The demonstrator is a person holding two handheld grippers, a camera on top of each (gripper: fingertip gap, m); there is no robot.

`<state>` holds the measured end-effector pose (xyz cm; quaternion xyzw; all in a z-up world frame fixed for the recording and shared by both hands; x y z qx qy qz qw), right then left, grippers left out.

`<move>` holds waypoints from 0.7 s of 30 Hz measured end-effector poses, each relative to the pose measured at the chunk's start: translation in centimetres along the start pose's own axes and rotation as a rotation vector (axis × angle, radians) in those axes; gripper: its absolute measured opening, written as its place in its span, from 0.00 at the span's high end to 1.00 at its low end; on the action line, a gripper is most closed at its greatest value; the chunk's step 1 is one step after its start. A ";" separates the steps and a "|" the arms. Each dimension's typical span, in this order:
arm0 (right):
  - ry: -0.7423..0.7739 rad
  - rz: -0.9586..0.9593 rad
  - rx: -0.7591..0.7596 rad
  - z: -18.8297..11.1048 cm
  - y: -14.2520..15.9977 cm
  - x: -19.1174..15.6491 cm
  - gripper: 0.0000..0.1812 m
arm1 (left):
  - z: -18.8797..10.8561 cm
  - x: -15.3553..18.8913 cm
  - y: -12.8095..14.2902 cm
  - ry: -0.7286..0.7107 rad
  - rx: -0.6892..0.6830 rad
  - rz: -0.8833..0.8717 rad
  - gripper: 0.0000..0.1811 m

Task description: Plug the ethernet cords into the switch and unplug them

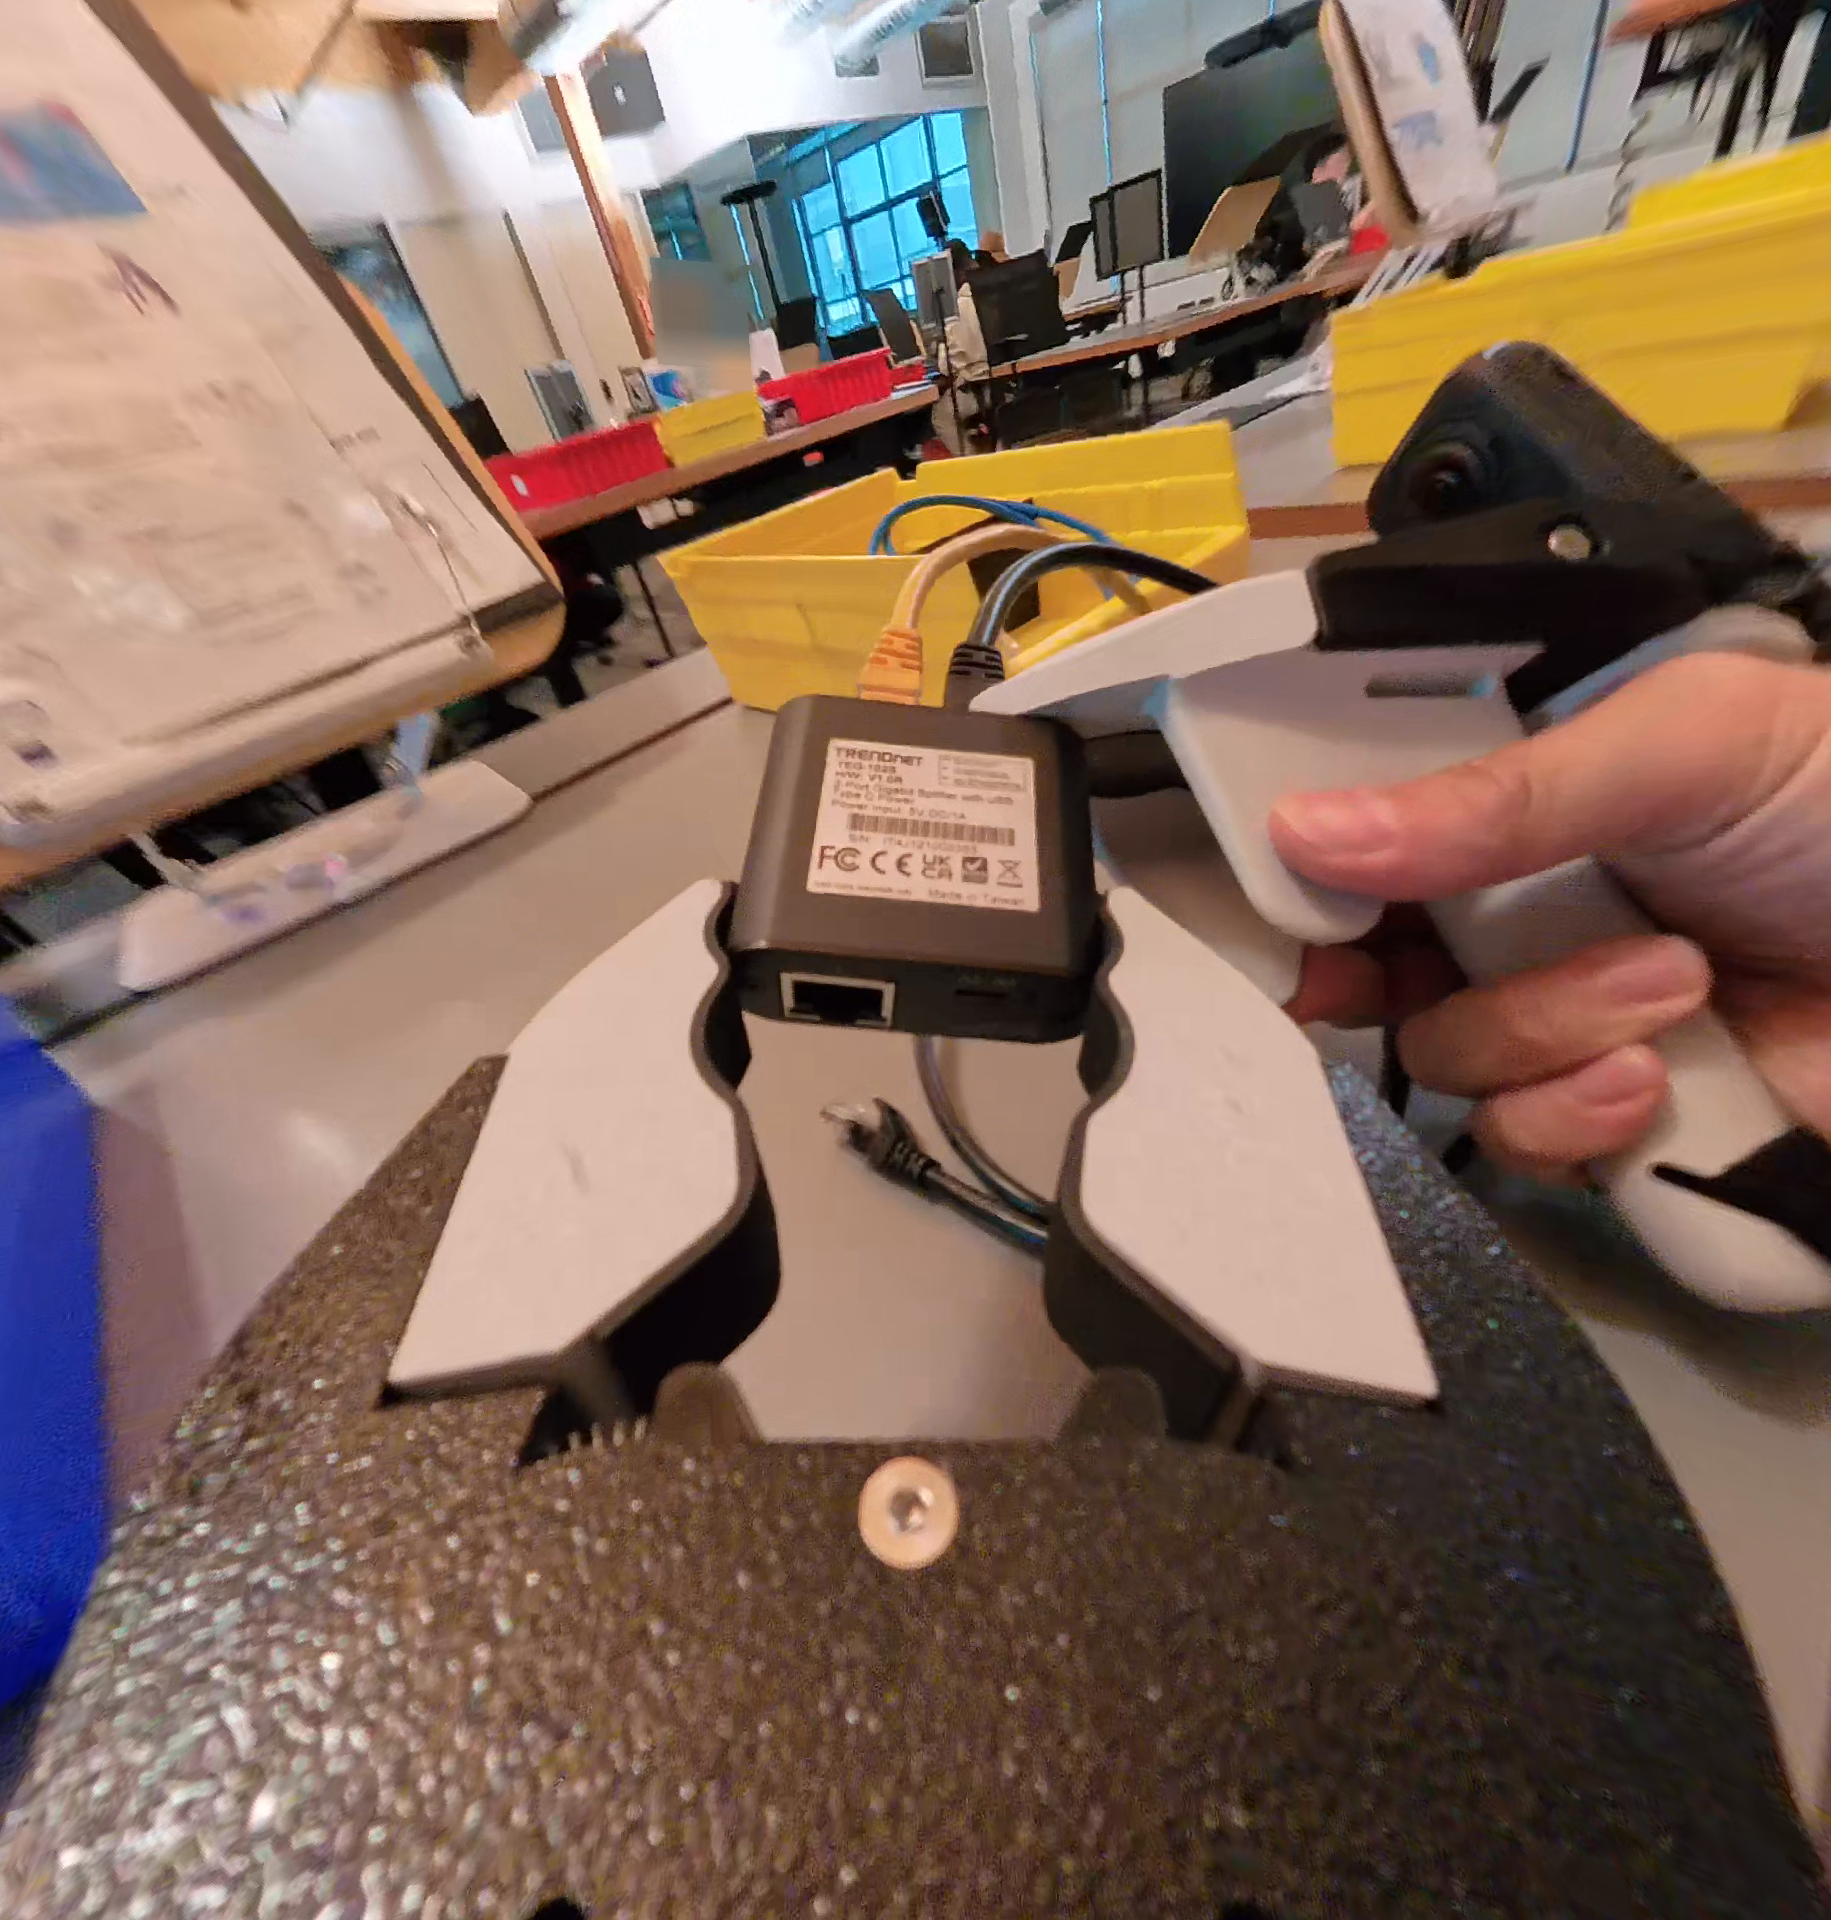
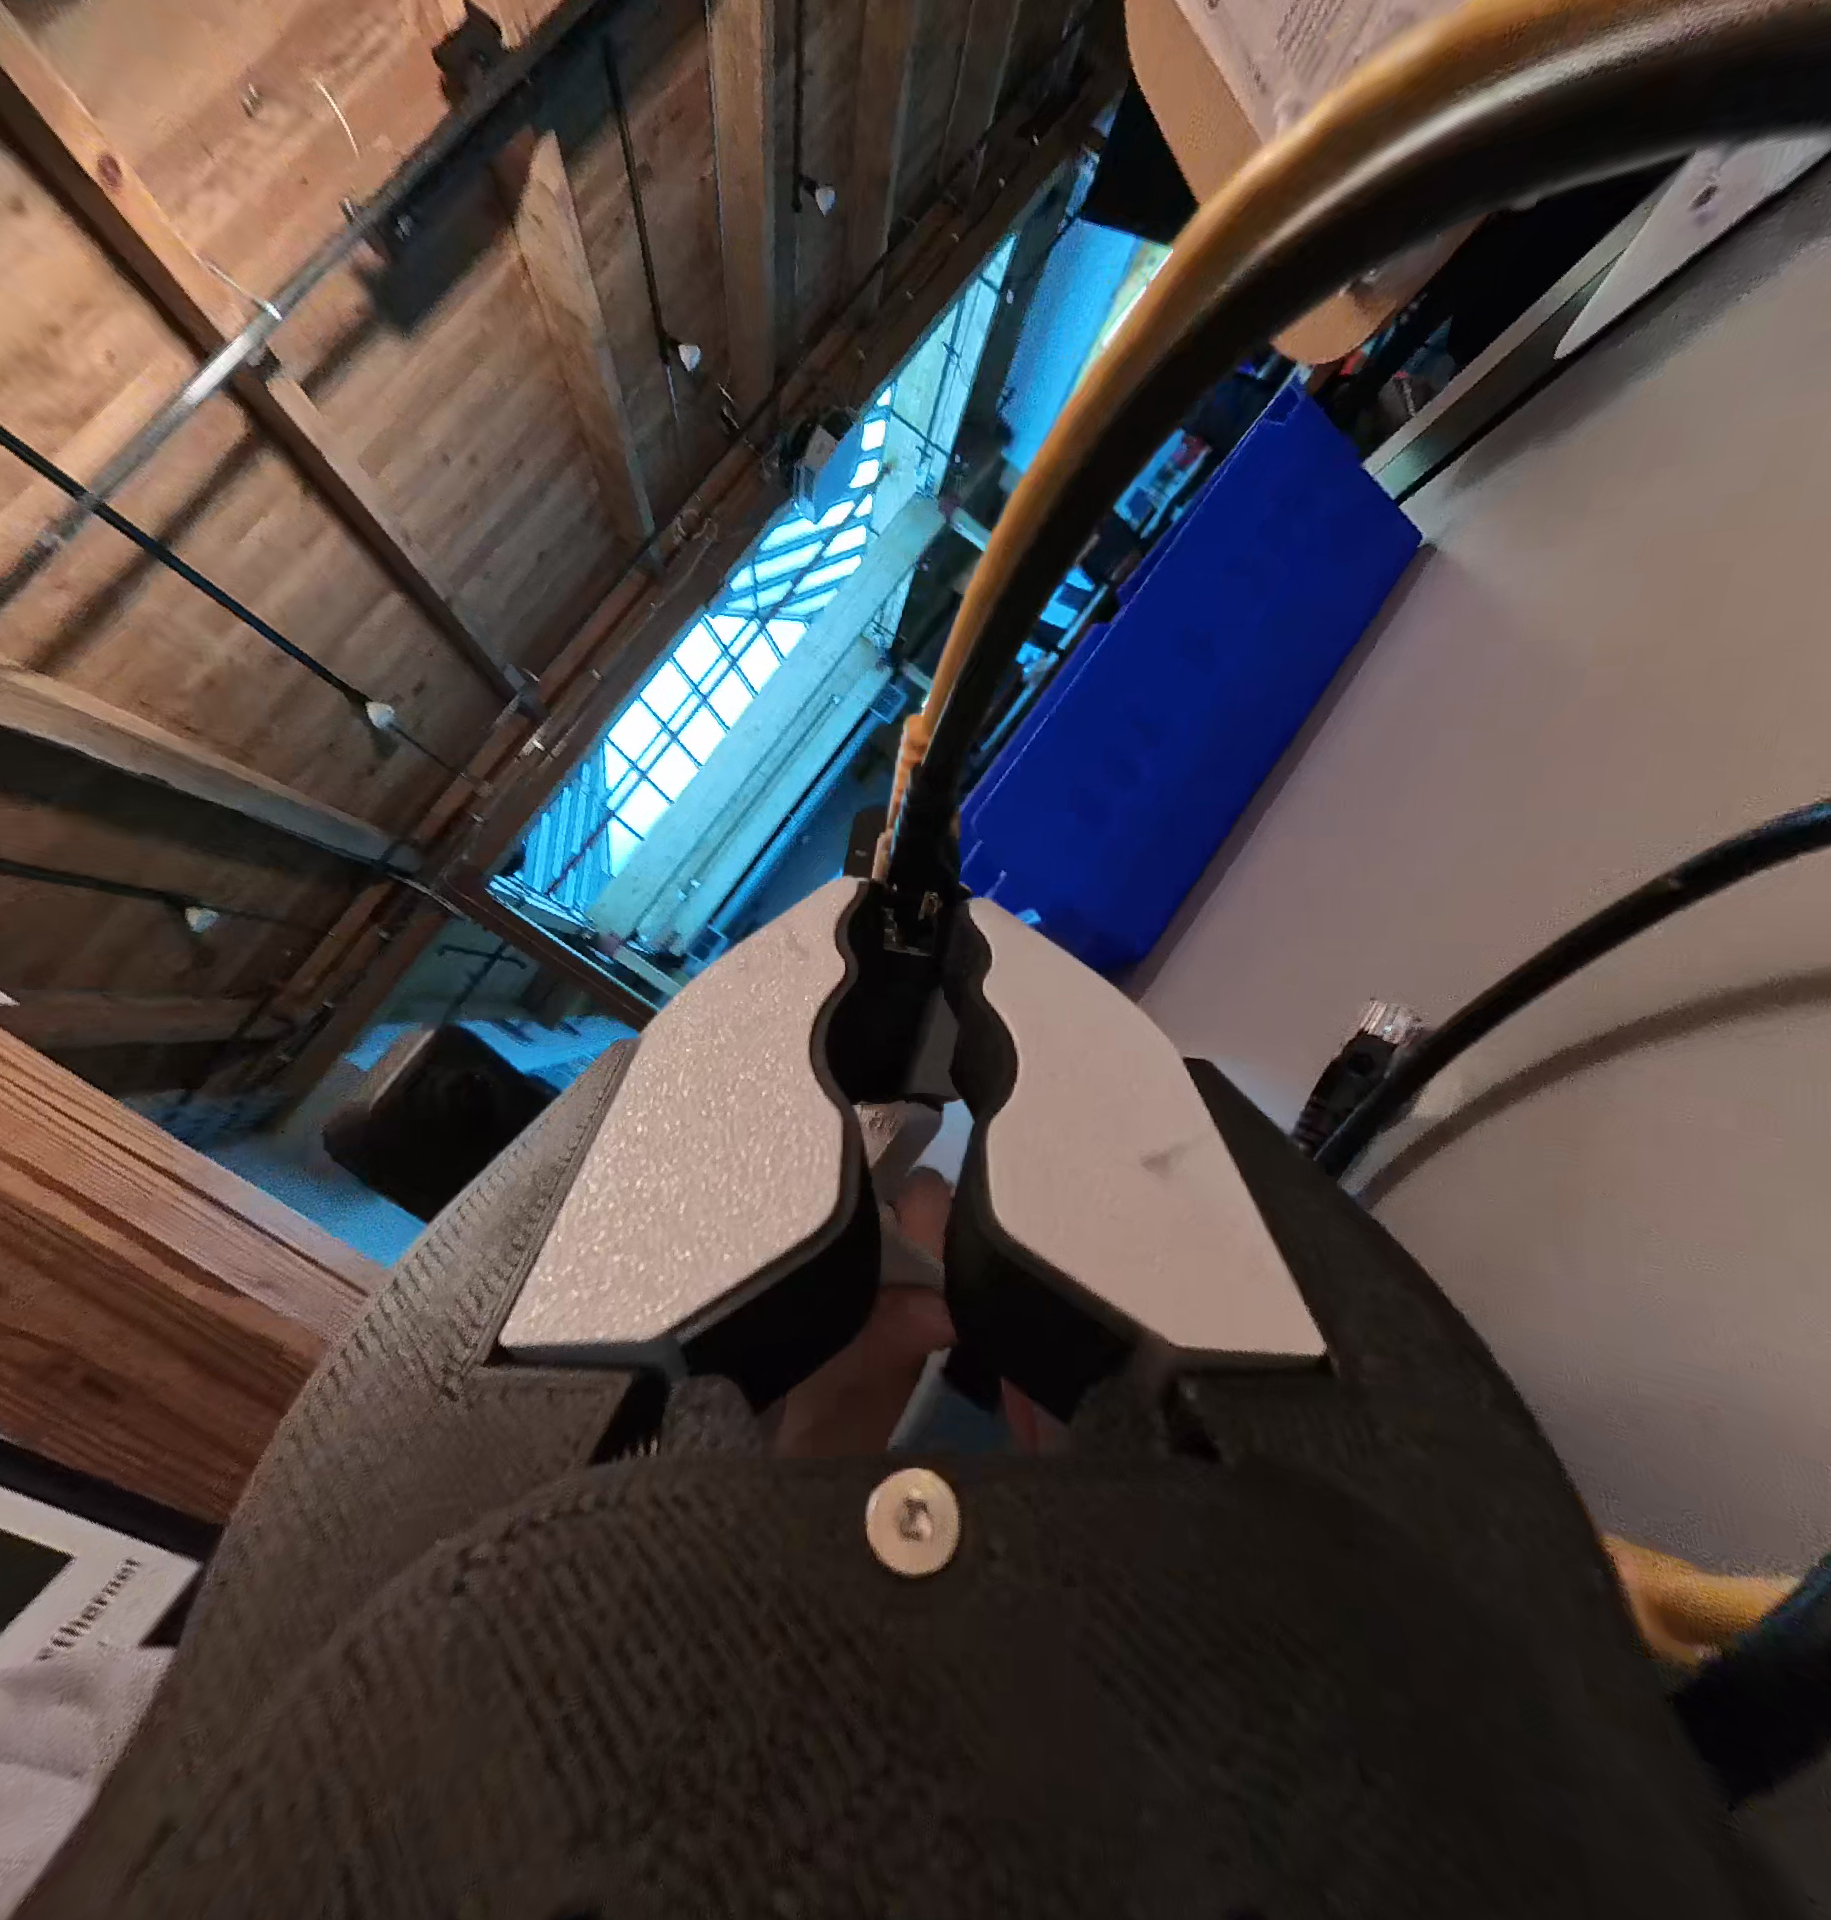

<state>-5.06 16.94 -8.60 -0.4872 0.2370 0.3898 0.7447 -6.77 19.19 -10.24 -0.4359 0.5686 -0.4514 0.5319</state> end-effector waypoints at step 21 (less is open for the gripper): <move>-0.090 0.149 0.045 0.4 -0.2 -0.2 0.93 | -0.2 -0.4 -0.2 -0.058 0.042 0.064 0.66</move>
Point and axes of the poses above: each gripper's, where its closed fingertips meet, z out along the fingers, y out of its underside, x = y × z across the jaws, the point moved 1 cm from there along -z, back along the fingers, and after that the axes turned 13 degrees about -y, right-handed, at the moved point
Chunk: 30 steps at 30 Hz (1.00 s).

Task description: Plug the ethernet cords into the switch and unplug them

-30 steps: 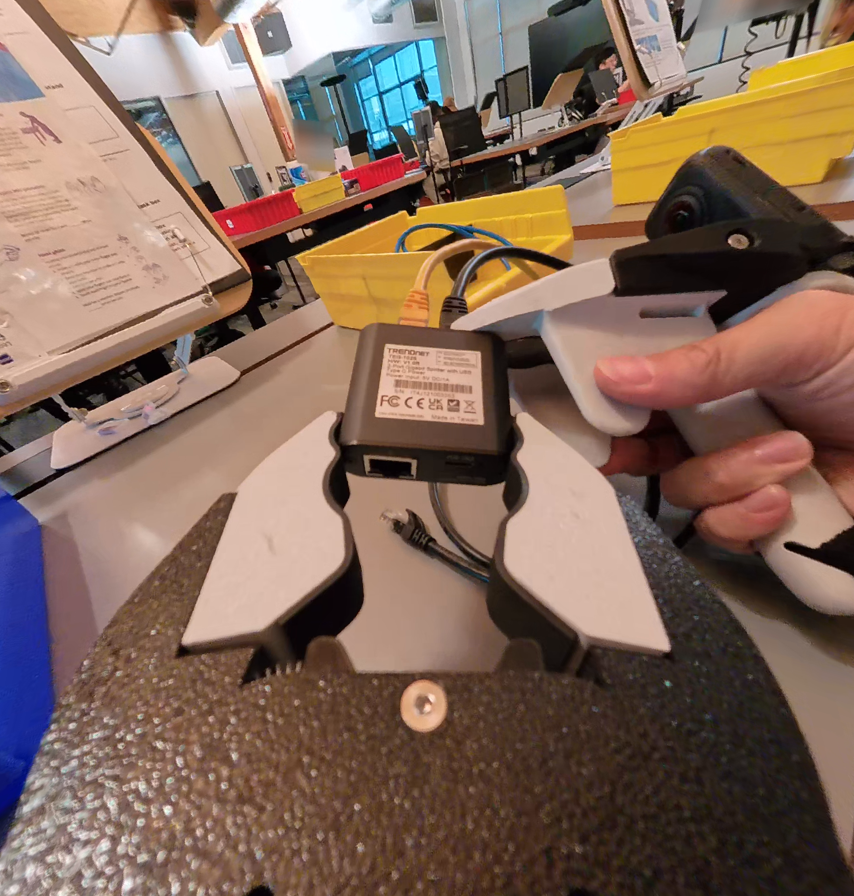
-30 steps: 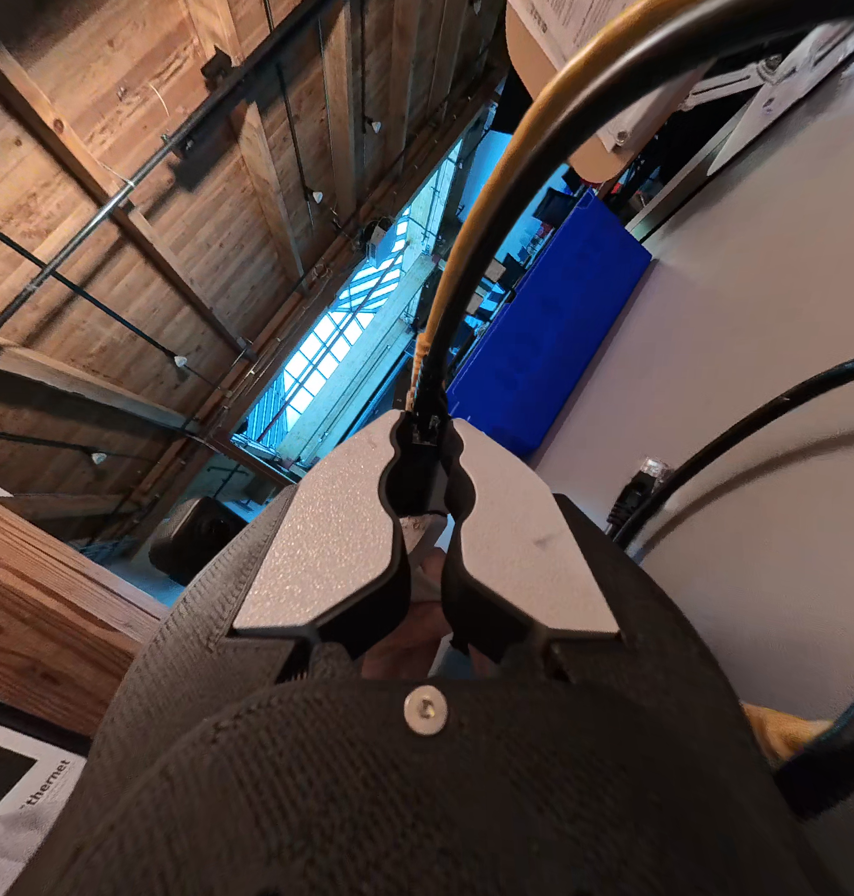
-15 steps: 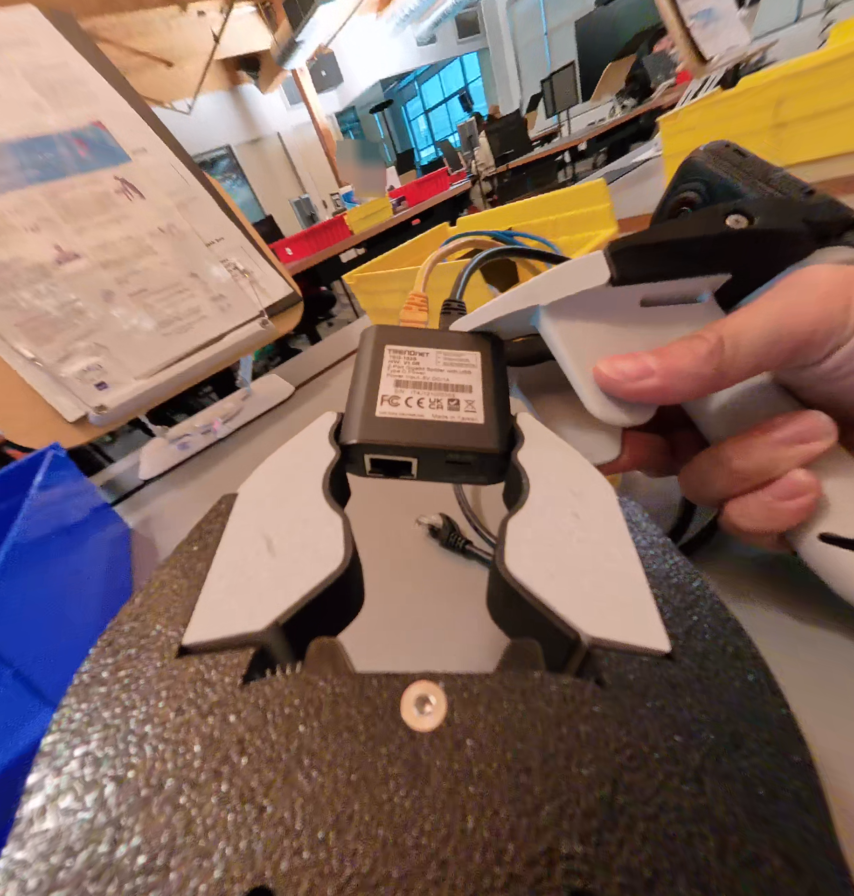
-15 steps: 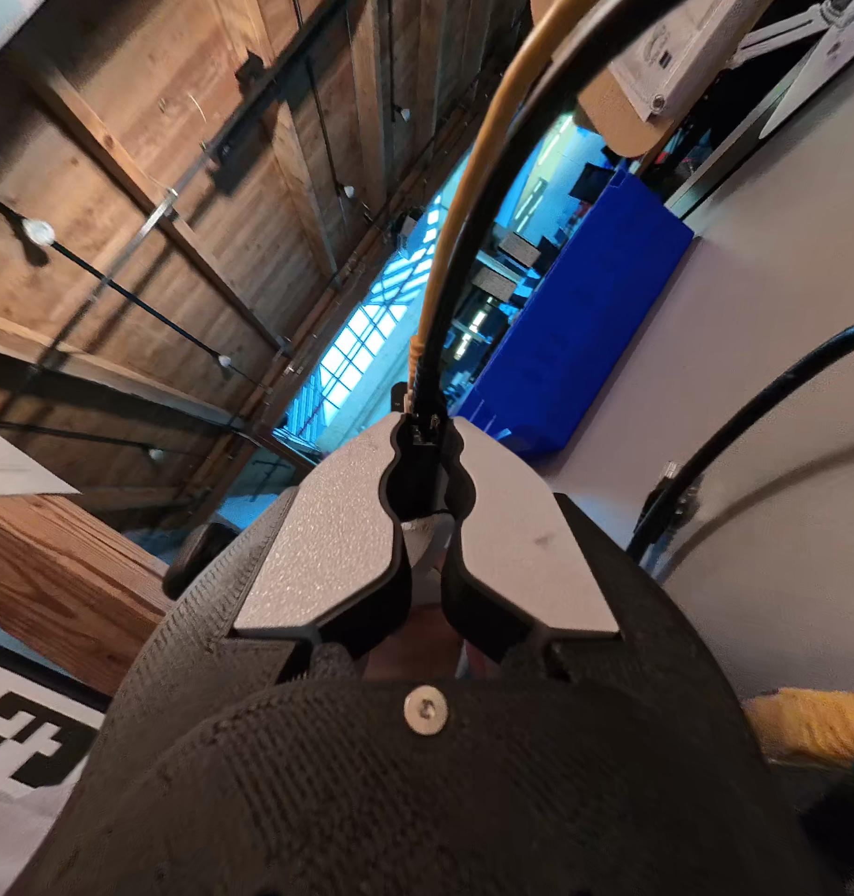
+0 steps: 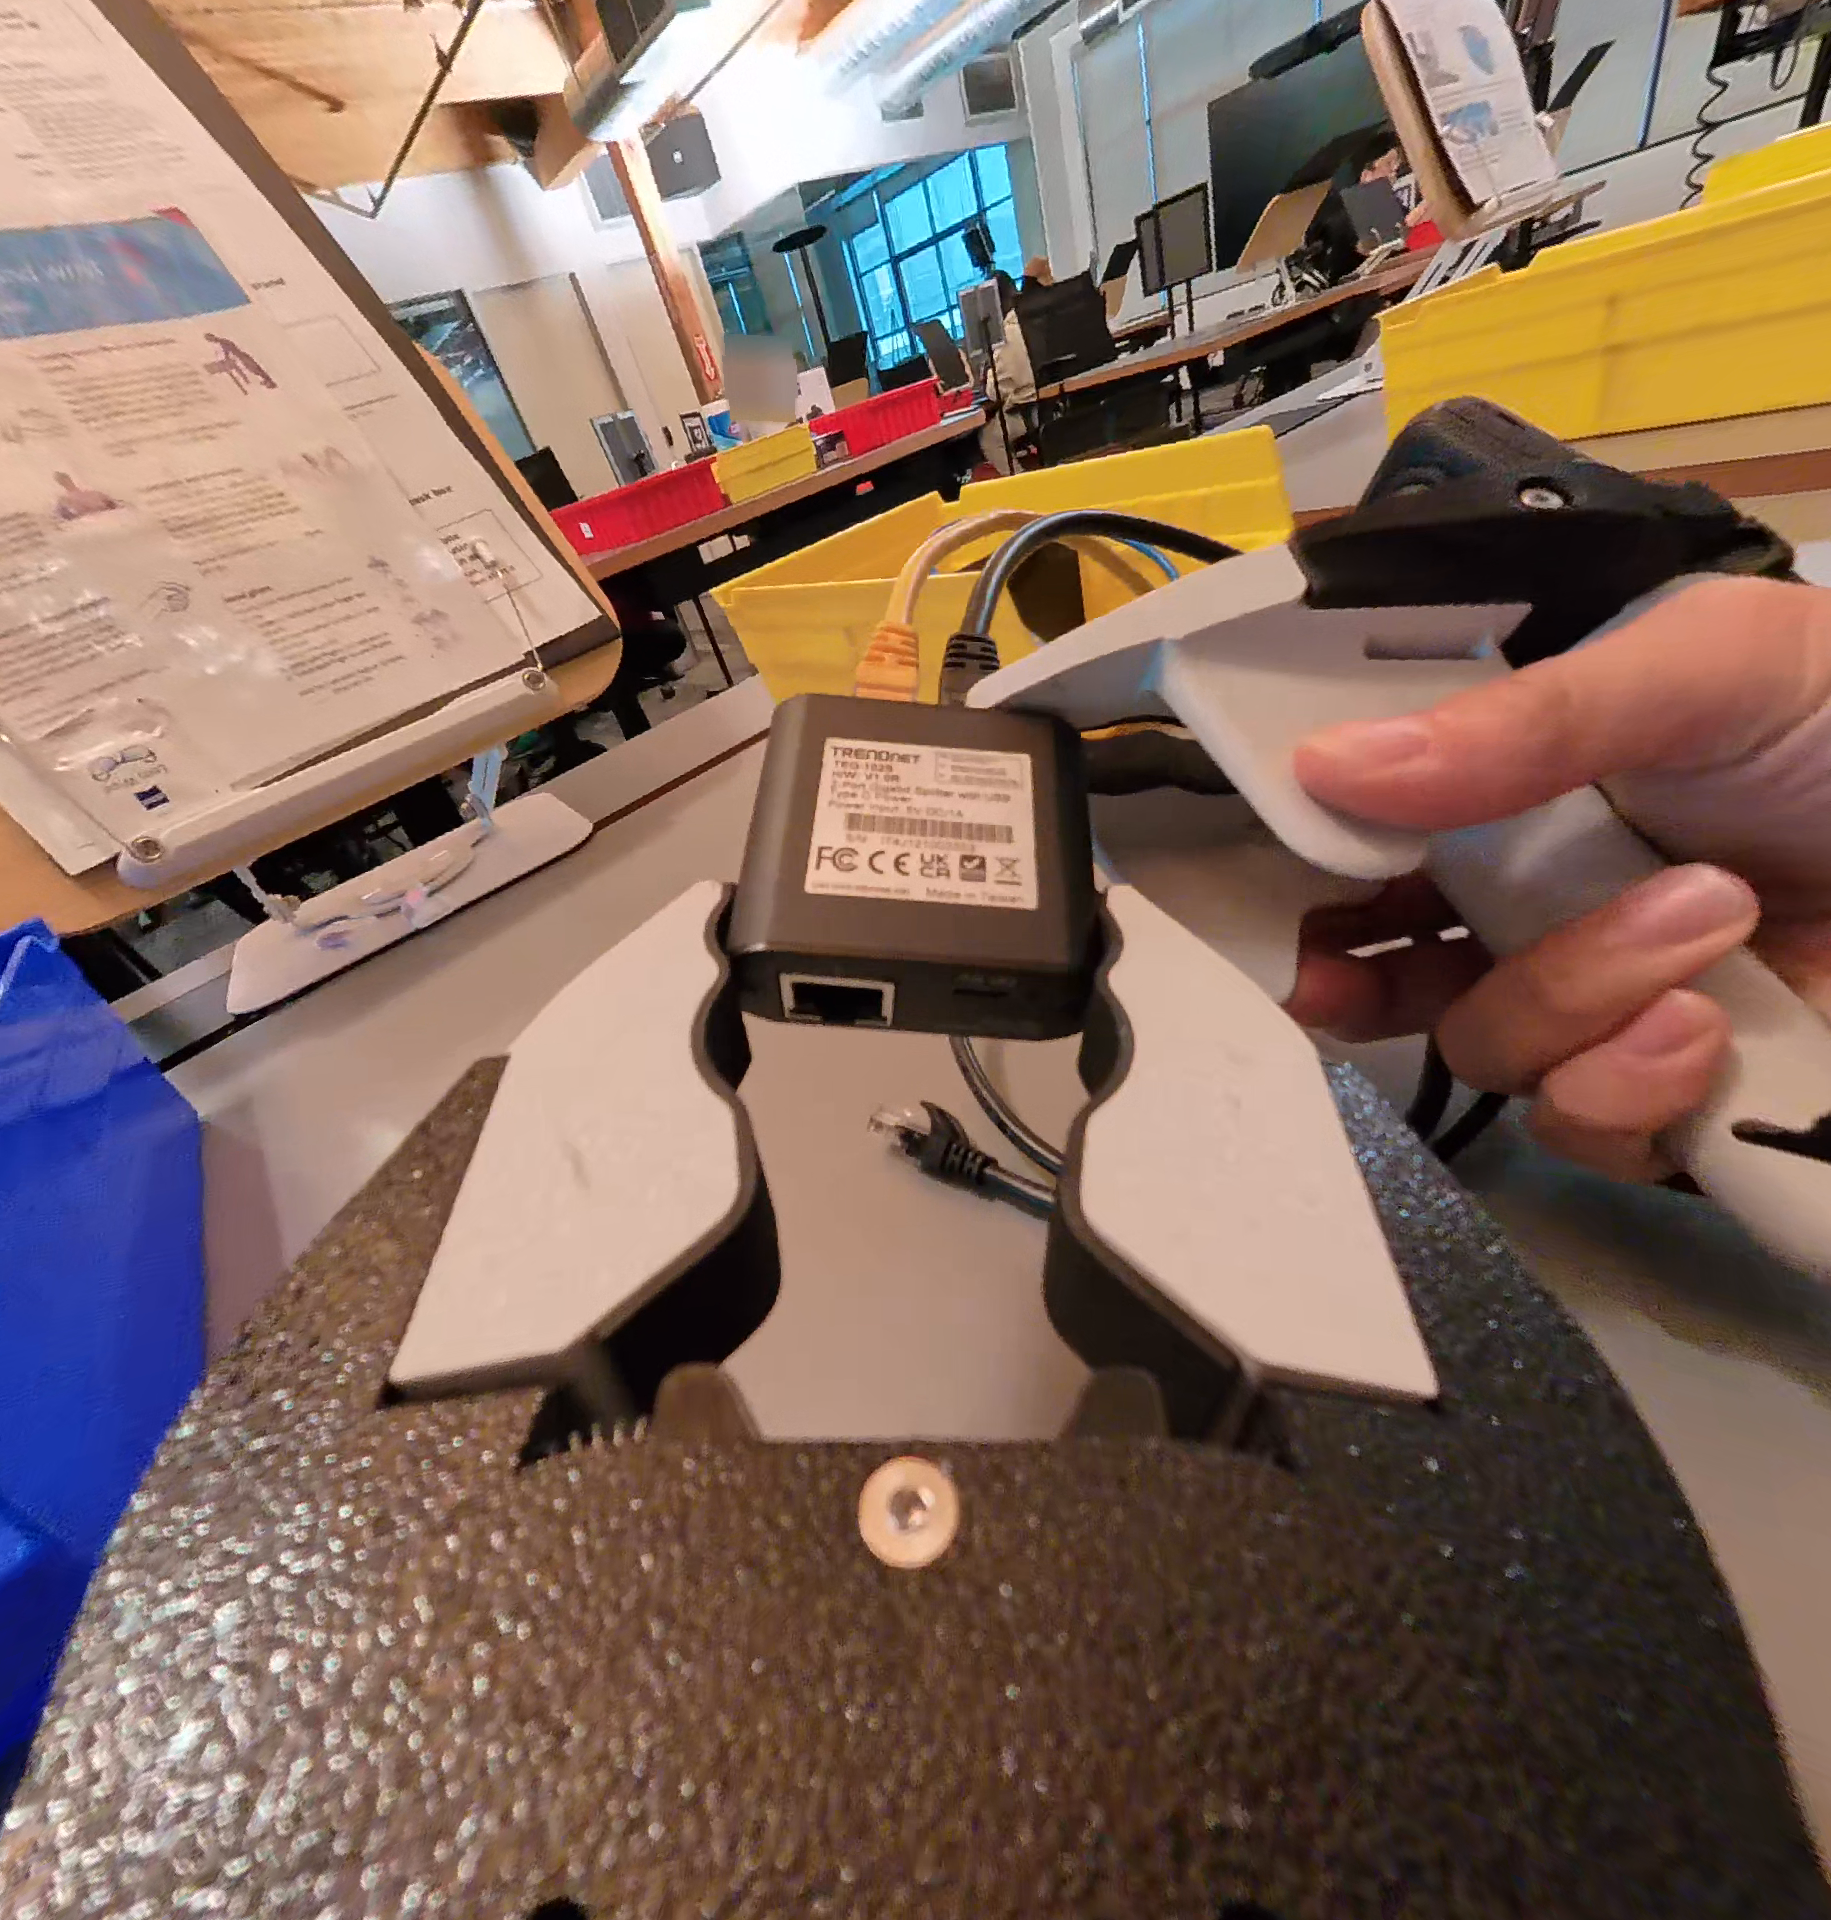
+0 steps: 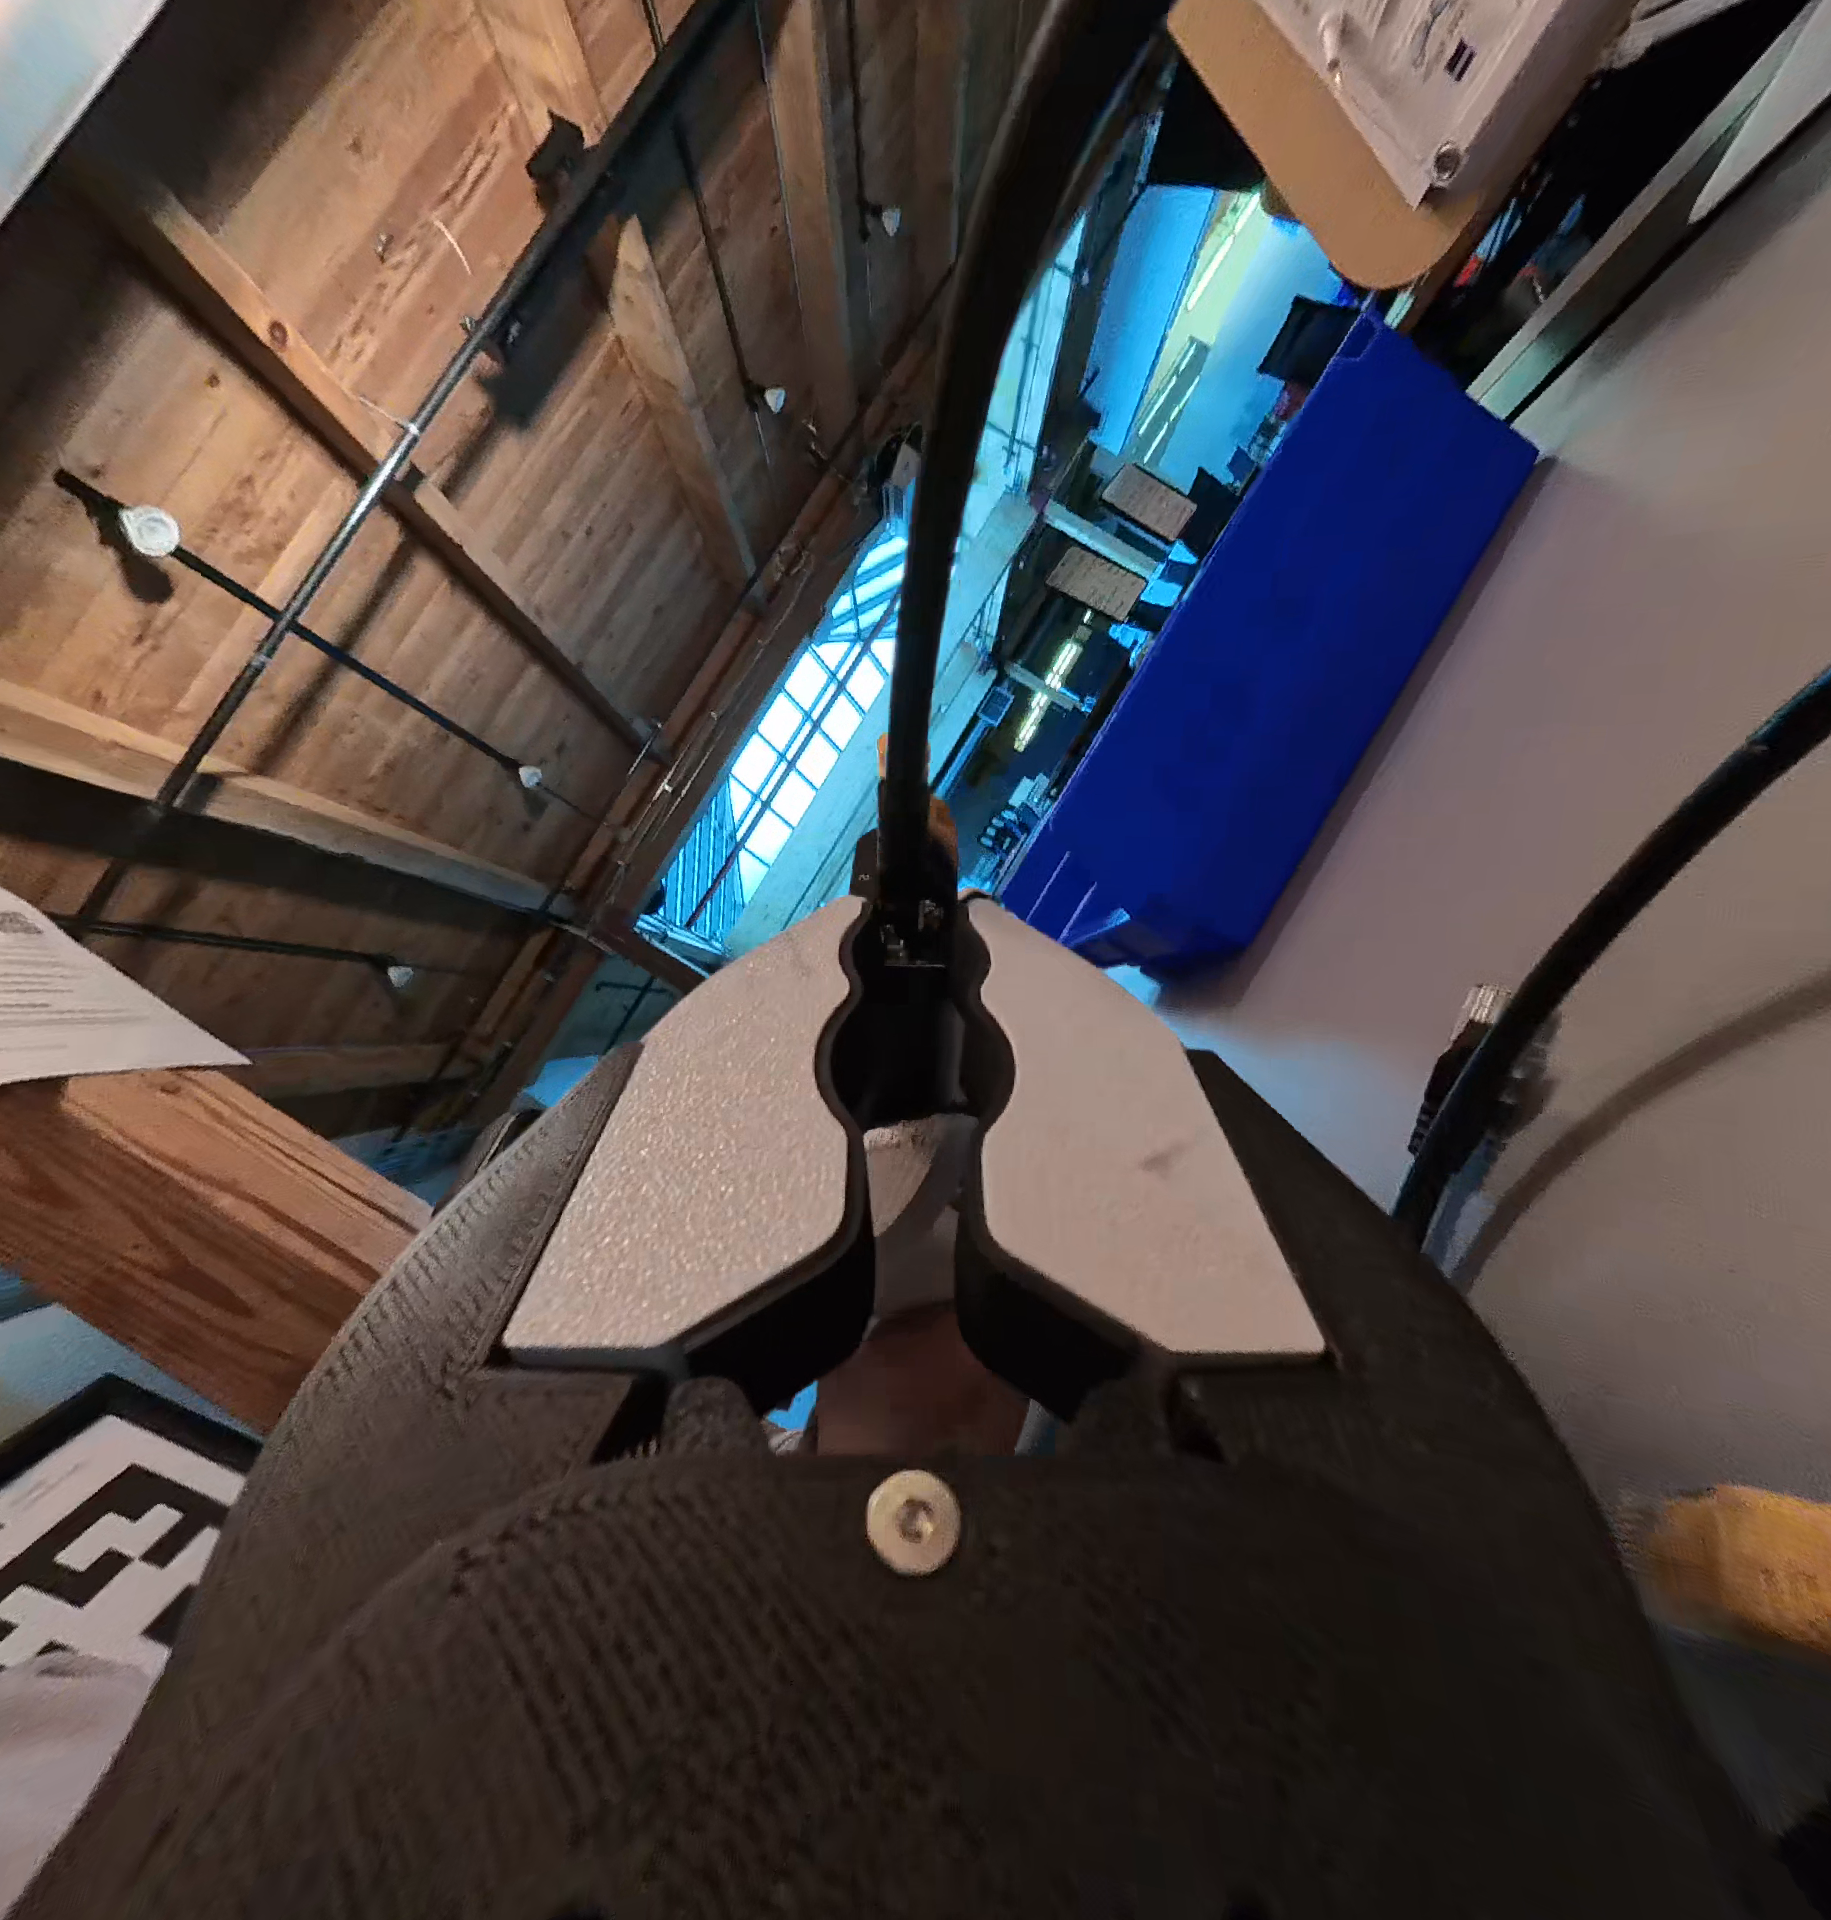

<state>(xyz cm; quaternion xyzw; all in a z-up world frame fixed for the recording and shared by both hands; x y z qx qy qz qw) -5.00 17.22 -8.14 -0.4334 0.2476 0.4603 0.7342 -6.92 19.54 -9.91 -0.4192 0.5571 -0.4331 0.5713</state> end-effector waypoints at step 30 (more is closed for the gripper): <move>0.014 -0.130 0.016 0.2 0.2 0.7 0.94 | 0.3 -0.5 0.6 -0.063 -0.033 0.071 0.66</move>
Point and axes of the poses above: each gripper's, where its closed fingertips meet, z out along the fingers, y out of its underside, x = y × z across the jaws, the point moved 1 cm from there along -z, back along the fingers, and after that the axes turned 13 degrees about -y, right-handed, at the moved point
